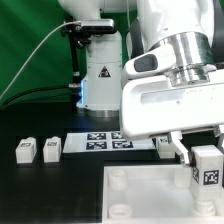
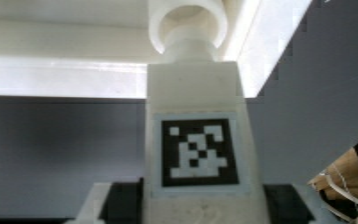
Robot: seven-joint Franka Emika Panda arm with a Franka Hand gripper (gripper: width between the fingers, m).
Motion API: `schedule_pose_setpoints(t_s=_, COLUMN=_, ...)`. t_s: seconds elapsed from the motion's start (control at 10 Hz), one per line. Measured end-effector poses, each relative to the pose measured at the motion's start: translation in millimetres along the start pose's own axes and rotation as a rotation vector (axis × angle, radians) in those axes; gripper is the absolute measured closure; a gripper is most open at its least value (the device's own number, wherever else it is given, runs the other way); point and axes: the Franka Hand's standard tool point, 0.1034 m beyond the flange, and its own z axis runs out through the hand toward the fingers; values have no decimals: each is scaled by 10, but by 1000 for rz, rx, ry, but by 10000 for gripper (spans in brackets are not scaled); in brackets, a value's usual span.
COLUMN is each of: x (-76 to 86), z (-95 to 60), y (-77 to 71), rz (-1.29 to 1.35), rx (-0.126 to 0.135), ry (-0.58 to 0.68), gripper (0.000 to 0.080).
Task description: Assemble one leg
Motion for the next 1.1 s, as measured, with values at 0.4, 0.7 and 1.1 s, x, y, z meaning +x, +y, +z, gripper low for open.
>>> schedule_pose_setpoints(t_s=0.4, x=-93, z=39, y=-7, rz=-7, rx=0, ry=-6, gripper=505)
schedule_pose_setpoints(t_s=0.7, x=-174, z=124, y=13, rz=-6, rx=-2, ry=-10, gripper=505)
schedule_pose_setpoints(t_s=1.1, x=-140, z=168, y=38, rz=-8, rx=-3, ry=-3, gripper=505)
